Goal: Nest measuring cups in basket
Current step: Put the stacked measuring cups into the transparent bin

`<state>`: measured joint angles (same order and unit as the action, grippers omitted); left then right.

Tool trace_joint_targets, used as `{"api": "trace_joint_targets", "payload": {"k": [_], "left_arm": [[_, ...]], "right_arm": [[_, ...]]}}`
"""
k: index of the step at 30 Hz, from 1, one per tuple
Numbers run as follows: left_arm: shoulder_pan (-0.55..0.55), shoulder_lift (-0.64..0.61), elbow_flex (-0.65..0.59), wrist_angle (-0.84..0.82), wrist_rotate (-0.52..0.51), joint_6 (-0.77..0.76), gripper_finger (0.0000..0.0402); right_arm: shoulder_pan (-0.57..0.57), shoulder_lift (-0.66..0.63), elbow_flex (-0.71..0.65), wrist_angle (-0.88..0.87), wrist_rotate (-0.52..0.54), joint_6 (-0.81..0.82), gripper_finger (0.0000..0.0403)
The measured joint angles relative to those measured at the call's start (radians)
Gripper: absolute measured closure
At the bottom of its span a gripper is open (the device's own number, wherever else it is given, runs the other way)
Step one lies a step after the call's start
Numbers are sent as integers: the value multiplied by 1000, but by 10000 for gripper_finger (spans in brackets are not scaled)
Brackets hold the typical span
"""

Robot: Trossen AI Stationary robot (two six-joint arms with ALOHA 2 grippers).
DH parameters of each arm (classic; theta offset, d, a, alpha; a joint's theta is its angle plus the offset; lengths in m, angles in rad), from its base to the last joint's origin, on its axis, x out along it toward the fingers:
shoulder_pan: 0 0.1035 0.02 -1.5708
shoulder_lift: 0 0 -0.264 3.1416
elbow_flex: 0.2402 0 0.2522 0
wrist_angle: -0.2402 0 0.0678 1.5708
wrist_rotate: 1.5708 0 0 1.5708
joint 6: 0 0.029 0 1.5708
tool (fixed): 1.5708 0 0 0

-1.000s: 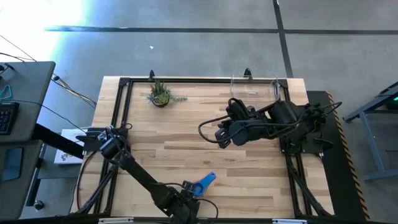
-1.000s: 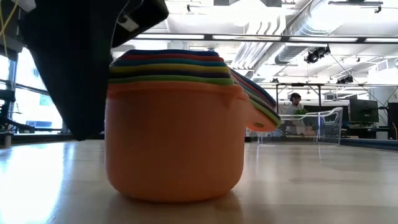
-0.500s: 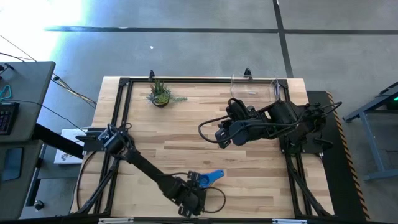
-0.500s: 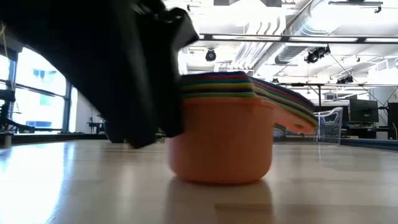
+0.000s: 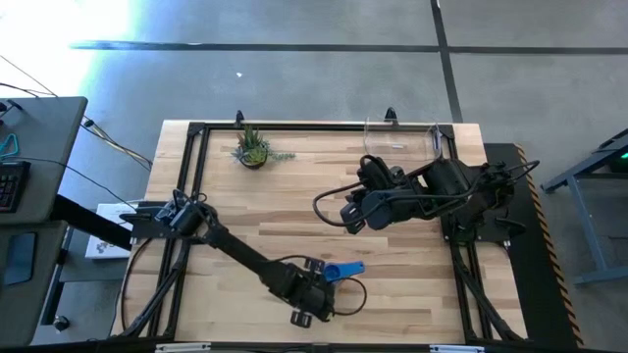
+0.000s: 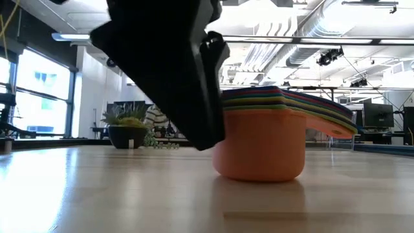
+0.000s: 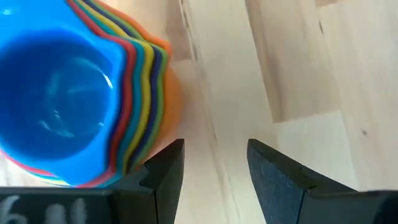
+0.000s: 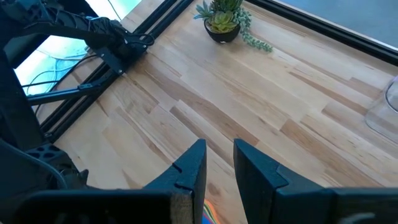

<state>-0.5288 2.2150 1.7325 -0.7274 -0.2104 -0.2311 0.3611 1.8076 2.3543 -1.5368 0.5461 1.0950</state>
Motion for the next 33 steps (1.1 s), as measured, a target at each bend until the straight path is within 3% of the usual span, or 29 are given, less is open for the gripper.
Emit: {"api": "trace_joint_targets", "payload": {"k": [10, 25, 33], "left_arm": [[-22, -74, 1, -72, 44, -2, 234], [-41, -359, 1, -157, 32, 78, 234], [19, -505, 1, -222, -62, 116, 234]], "right_arm": [[0, 0, 0, -7, -62, 0, 330], [0, 0, 0, -35, -85, 4, 330], [-24, 0, 0, -34, -40, -115, 330]]}}
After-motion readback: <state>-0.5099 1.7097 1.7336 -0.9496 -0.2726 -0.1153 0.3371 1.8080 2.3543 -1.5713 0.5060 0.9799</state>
